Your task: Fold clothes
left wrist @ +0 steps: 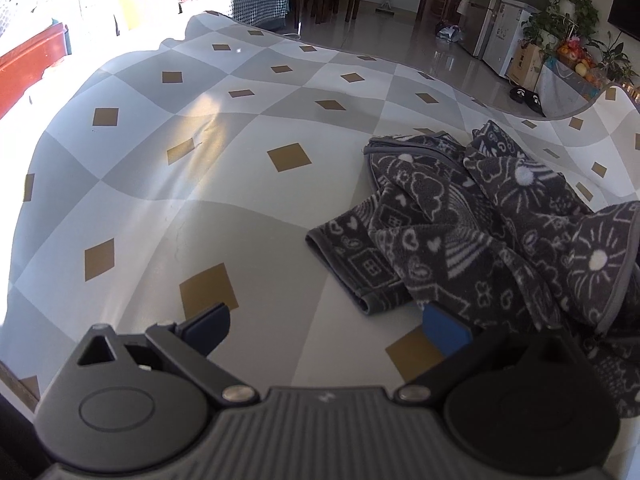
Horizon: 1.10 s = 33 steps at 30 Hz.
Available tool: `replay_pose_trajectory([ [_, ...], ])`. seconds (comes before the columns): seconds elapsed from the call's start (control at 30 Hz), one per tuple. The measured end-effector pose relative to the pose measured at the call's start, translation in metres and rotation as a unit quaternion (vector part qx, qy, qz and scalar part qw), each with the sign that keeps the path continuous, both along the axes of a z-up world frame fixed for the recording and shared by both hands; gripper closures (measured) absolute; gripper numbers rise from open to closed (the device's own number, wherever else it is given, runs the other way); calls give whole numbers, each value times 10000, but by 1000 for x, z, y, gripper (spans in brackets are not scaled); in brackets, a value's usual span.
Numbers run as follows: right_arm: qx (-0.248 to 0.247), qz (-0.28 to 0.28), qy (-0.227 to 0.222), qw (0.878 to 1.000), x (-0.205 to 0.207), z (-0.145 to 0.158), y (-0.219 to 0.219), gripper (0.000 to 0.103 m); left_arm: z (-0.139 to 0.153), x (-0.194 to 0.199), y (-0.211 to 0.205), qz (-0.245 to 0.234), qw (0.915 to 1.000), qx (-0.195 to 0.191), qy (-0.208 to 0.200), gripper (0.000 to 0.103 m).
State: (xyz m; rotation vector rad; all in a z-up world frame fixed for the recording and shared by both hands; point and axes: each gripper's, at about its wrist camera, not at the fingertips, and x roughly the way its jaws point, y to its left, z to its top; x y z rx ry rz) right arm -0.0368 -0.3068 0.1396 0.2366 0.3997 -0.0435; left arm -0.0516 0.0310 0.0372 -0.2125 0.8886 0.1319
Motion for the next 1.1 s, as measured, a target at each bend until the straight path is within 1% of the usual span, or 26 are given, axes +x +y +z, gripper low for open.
replay_pose_trajectory([
  [0.1,4,33,1,10000,-2,1,-1,51,5,9,-7,-157,9998,-61,-96,0],
  [0.17,11,75,102,9999,-3,0,-1,50,9,19,-10,-185,9997,-135,-95,0],
  [0.27,135,142,355,9992,-6,-1,-4,49,15,39,-10,-141,9989,-434,-96,0],
  [0.3,171,156,372,9990,-9,-2,-6,49,16,47,-10,-122,9987,-494,-87,0],
  [0.33,145,191,336,9991,-13,-3,-7,47,19,56,-12,-110,9984,-549,-83,0],
  [0.37,16,247,268,9993,-17,-7,-7,46,23,68,-15,-126,9982,-579,-98,0],
  [0.4,-171,234,318,9991,-19,-12,-7,45,26,79,-18,-177,9981,-577,-126,0],
  [0.43,-366,200,404,9983,-21,-18,-7,45,28,90,-21,-217,9981,-550,-146,0],
  [0.47,-357,208,552,9976,-20,-23,-9,45,30,101,-24,-237,9985,-474,-151,0],
  [0.53,-220,250,886,9955,-16,-32,-14,45,33,122,-28,-276,9988,-355,-179,0],
  [0.6,31,232,1047,9942,-14,-41,-21,45,32,137,-30,-286,9990,-290,-196,0],
  [0.67,65,191,1191,9927,-13,-47,-25,45,27,154,-34,-303,9993,-189,-150,0],
  [0.73,89,89,1300,9914,-13,-52,-31,45,22,166,-38,-349,9993,-71,-104,0],
  [0.9,300,-313,1287,9907,-16,-52,-48,45,5,191,-55,-603,9981,111,6,0],
  [0.97,336,-406,1427,9884,-17,-54,-52,45,-2,198,-63,-742,9970,214,51,0],
  [1.03,388,-503,1668,9839,-18,-60,-56,45,-12,206,-72,-880,9950,431,175,0],
  [1.1,470,-549,1895,9792,-22,-67,-57,45,-25,211,-75,-886,9939,568,334,0],
])
